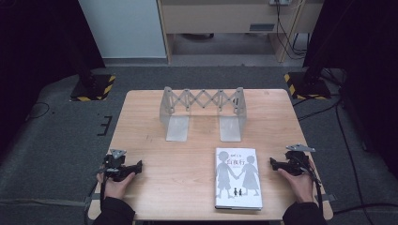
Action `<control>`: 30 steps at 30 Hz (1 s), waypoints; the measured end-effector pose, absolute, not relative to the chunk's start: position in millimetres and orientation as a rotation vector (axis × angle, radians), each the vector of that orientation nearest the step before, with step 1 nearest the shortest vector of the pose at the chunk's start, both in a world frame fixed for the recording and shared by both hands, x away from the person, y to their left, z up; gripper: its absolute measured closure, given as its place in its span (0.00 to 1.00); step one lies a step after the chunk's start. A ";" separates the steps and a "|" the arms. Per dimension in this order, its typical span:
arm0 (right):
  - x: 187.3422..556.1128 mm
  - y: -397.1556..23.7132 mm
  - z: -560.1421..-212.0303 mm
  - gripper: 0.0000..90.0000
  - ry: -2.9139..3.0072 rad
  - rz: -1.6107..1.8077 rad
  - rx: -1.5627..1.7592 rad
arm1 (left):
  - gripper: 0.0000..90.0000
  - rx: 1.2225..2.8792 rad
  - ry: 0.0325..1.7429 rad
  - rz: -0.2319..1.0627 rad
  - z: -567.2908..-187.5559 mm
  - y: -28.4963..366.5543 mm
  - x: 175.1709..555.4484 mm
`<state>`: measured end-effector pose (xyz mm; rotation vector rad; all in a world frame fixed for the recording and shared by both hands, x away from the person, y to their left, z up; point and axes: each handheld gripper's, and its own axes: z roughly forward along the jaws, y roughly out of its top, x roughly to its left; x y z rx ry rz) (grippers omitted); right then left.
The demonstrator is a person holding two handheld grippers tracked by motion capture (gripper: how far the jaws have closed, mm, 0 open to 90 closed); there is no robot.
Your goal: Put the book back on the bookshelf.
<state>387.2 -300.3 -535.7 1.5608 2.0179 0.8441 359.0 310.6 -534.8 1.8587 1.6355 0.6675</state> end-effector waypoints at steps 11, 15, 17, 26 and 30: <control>375.4 -306.6 -515.6 0.13 1.944 1.026 1.586 | 0.13 1.741 1.578 0.653 -516.3 303.5 347.0; 369.9 -306.0 -508.5 0.14 1.932 1.049 1.556 | 0.13 1.727 1.546 0.648 -511.2 298.8 343.5; 366.4 -305.6 -503.7 0.14 1.920 1.075 1.539 | 0.13 1.714 1.529 0.637 -508.4 295.5 342.1; 355.4 -303.6 -487.3 0.16 1.886 1.165 1.501 | 0.13 1.700 1.433 0.628 -497.1 272.4 336.6; 354.1 -296.9 -484.8 0.16 1.889 1.196 1.498 | 0.13 1.696 1.402 0.617 -494.4 264.2 333.6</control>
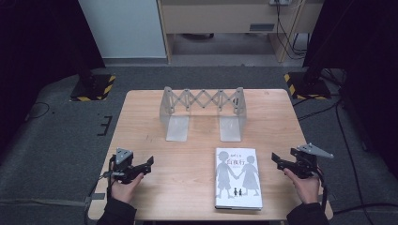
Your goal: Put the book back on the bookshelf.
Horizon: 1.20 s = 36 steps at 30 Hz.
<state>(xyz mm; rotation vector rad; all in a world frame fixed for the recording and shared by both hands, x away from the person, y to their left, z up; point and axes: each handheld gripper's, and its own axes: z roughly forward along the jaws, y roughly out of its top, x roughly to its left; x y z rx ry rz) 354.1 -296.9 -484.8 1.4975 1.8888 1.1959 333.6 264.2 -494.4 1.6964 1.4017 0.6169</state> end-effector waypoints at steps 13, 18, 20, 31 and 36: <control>347.8 -264.6 -483.2 0.16 1.994 1.224 1.442 | 0.17 1.698 1.294 0.592 -487.7 230.5 328.4; 343.3 -253.6 -485.6 0.17 2.029 1.257 1.412 | 0.19 1.708 1.244 0.560 -480.1 210.2 328.2; 342.6 -250.7 -488.4 0.19 2.052 1.265 1.401 | 0.19 1.719 1.230 0.558 -479.7 202.8 328.9; 337.7 -234.8 -499.4 0.24 2.132 1.231 1.370 | 0.20 1.798 1.150 0.507 -480.7 162.5 329.8; 336.5 -231.2 -505.4 0.23 2.149 1.220 1.359 | 0.21 1.834 1.102 0.462 -483.2 136.0 329.5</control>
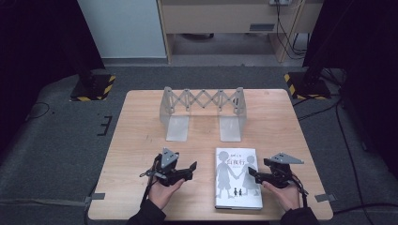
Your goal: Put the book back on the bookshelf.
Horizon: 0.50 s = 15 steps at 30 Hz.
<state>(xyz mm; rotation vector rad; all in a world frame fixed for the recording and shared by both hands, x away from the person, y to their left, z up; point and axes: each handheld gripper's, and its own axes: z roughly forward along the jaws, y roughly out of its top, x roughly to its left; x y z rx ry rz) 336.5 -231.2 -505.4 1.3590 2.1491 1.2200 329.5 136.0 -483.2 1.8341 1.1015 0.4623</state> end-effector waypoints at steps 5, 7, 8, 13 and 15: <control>336.3 -229.7 -509.5 0.24 2.171 1.226 1.375 | 0.23 1.862 1.077 0.444 -487.5 119.9 328.5; 336.2 -228.2 -511.3 0.24 2.175 1.236 1.380 | 0.24 1.878 1.070 0.425 -491.0 112.0 328.6; 336.4 -227.5 -512.4 0.25 2.189 1.237 1.374 | 0.25 1.904 1.056 0.426 -494.3 104.5 328.6; 338.2 -227.6 -514.1 0.24 2.190 1.264 1.382 | 0.28 1.928 1.038 0.394 -499.5 91.2 327.6; 339.0 -228.4 -515.4 0.26 2.190 1.282 1.390 | 0.29 1.946 1.025 0.386 -502.1 84.6 327.4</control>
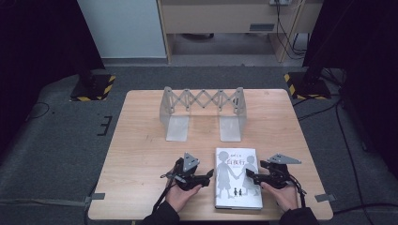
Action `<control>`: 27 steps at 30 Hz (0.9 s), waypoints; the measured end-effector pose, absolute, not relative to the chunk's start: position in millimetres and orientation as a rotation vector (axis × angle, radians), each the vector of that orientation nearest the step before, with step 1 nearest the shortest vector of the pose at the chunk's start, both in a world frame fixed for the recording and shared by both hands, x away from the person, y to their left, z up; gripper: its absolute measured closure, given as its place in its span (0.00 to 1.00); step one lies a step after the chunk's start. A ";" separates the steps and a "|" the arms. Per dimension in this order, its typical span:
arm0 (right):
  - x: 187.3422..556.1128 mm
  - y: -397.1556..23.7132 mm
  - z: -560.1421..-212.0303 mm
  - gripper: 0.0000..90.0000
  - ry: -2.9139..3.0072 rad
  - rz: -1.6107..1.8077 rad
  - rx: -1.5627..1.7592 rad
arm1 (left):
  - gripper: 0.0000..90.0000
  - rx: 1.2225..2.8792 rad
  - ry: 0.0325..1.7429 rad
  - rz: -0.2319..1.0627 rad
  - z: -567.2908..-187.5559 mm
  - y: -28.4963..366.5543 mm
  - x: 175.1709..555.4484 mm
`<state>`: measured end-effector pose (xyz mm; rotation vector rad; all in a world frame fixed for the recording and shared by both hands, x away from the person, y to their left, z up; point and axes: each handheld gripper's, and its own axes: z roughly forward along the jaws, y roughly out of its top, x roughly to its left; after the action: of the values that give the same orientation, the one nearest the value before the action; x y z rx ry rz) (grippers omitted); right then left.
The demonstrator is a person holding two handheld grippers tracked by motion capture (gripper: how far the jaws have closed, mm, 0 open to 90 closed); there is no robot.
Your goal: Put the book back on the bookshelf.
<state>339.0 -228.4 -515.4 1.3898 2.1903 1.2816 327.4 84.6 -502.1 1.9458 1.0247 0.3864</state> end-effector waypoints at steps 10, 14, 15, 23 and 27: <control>341.2 -226.3 -517.1 0.29 2.203 1.318 1.401 | 0.34 1.975 0.986 0.321 -512.2 57.0 324.6; 342.6 -225.1 -518.5 0.28 2.204 1.332 1.409 | 0.33 1.959 0.976 0.312 -514.4 51.8 323.9; 343.0 -225.1 -518.7 0.28 2.207 1.331 1.405 | 0.33 1.960 0.970 0.309 -514.8 51.3 324.0; 348.8 -221.8 -521.3 0.24 2.237 1.354 1.428 | 0.33 1.927 0.958 0.241 -519.6 49.0 325.2; 347.7 -220.6 -517.1 0.25 2.237 1.342 1.409 | 0.33 1.923 0.927 0.236 -520.1 46.9 323.8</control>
<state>347.7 -220.6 -517.1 1.4087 2.2366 1.3415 323.8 46.9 -520.1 1.9233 0.9272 0.2360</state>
